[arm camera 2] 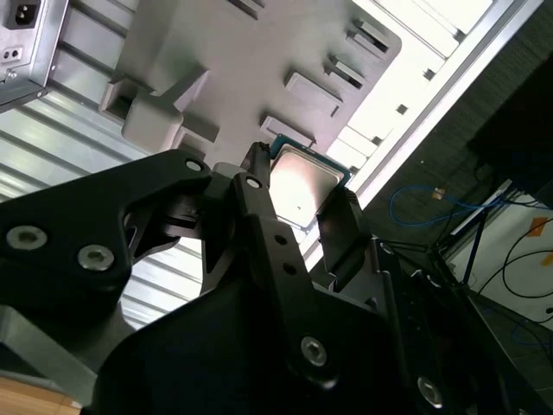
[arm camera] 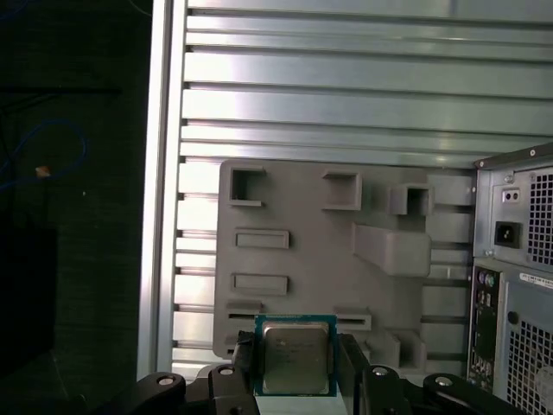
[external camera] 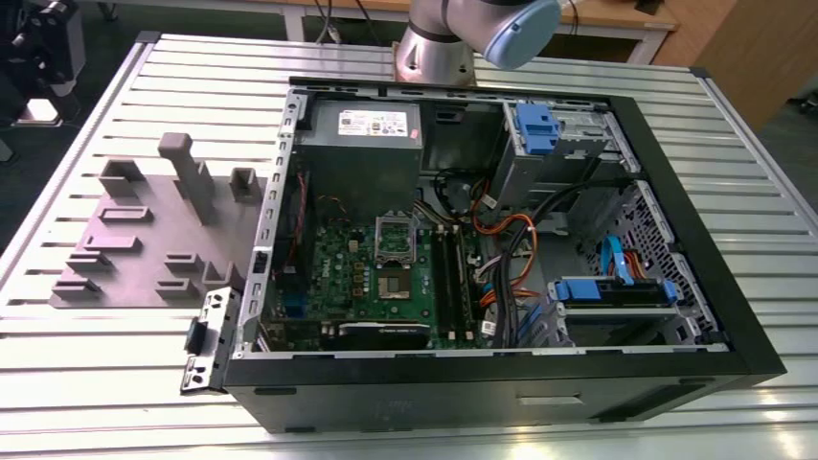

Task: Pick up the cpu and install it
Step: 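Pick up the cpu and move it towards the insertion slot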

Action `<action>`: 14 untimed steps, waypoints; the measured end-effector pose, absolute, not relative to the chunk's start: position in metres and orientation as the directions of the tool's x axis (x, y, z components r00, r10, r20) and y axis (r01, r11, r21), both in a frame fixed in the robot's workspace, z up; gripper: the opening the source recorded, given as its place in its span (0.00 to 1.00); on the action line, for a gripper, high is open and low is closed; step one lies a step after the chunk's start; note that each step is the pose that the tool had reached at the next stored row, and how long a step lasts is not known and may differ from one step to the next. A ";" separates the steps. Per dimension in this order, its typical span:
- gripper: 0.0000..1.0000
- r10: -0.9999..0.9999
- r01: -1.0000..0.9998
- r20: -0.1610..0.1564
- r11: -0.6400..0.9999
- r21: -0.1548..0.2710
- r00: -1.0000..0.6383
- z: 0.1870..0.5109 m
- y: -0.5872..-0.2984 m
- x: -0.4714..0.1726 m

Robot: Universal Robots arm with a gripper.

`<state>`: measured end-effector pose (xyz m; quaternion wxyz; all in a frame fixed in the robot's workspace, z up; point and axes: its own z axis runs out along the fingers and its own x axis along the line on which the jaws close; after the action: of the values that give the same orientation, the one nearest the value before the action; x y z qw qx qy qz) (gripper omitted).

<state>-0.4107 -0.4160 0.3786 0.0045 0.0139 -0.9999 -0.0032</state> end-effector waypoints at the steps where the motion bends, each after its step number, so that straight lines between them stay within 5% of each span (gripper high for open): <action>1: 0.47 -0.028 -0.028 0.009 1.000 0.007 -1.000 0.379 -0.416 -0.410; 14: 0.47 -0.028 -0.028 0.009 1.000 0.007 -1.000 0.379 -0.421 -0.410</action>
<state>-0.4101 -0.4209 0.3786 0.0045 0.0140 -0.9999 -0.0032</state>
